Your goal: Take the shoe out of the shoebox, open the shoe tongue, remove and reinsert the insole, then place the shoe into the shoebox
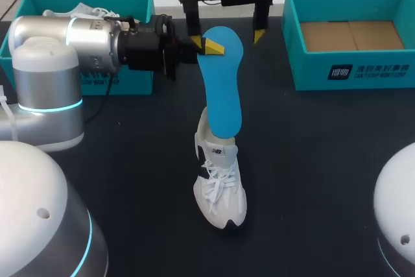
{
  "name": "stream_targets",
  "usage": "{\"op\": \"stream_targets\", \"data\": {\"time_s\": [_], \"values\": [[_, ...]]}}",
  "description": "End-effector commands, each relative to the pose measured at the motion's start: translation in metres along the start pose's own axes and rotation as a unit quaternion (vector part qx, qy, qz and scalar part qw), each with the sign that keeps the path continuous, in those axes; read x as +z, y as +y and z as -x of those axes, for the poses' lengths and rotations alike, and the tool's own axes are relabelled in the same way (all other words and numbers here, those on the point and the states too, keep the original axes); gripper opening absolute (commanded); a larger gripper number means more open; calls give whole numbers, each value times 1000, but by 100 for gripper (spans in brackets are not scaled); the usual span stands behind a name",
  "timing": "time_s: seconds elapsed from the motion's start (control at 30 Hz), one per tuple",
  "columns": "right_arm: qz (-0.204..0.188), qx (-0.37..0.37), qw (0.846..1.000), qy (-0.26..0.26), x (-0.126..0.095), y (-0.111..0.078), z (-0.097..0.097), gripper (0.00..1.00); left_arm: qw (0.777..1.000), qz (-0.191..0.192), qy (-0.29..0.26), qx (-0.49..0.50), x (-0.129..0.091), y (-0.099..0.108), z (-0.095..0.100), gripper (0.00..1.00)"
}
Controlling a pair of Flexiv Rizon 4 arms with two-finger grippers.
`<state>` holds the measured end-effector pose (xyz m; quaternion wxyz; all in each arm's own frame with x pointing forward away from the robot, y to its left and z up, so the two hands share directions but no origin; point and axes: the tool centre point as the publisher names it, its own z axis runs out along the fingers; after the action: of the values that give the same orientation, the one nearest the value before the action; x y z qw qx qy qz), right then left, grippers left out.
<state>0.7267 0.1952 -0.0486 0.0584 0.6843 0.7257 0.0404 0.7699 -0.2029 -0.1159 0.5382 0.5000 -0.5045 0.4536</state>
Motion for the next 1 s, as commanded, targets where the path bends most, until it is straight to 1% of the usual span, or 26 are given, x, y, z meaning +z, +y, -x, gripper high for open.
{"op": "stream_targets", "data": {"time_s": [0.03,0.07,0.13,0.17,0.23,0.27,0.33,0.4,0.43,0.57,0.7,0.8,0.97,1.0], "values": [[19,-10,999,46,6,-8,16,100,1000,0,-1,0,0,1,0,0],[20,-4,999,50,7,-8,17,100,1000,0,-1,0,0,1,0,0],[27,-12,996,83,12,-7,21,100,1000,0,-1,0,0,1,0,0],[24,-1,995,92,14,-8,23,100,1000,0,-1,0,0,1,0,0],[30,-1,990,134,17,-9,29,100,1000,0,-1,0,0,1,0,0],[28,6,989,144,19,-10,33,100,1000,0,-1,0,0,1,0,0],[25,-1,988,153,19,-10,37,100,1000,0,-1,0,0,1,0,0],[31,1,985,171,21,-10,41,100,1000,0,-1,0,0,1,0,0],[38,0,981,190,22,-9,43,100,1000,0,-1,0,0,1,0,0],[69,6,970,232,24,-11,54,100,1000,0,-1,0,0,1,0,0],[72,3,965,253,27,-11,64,100,1000,0,-1,0,0,1,0,0],[61,-6,960,274,30,-11,70,100,1000,0,-1,0,0,1,0,0],[49,-21,946,320,39,-5,74,100,1000,0,-1,0,0,1,0,0],[52,-25,944,326,39,-3,75,100,1000,0,-1,0,0,1,0,0]]}}
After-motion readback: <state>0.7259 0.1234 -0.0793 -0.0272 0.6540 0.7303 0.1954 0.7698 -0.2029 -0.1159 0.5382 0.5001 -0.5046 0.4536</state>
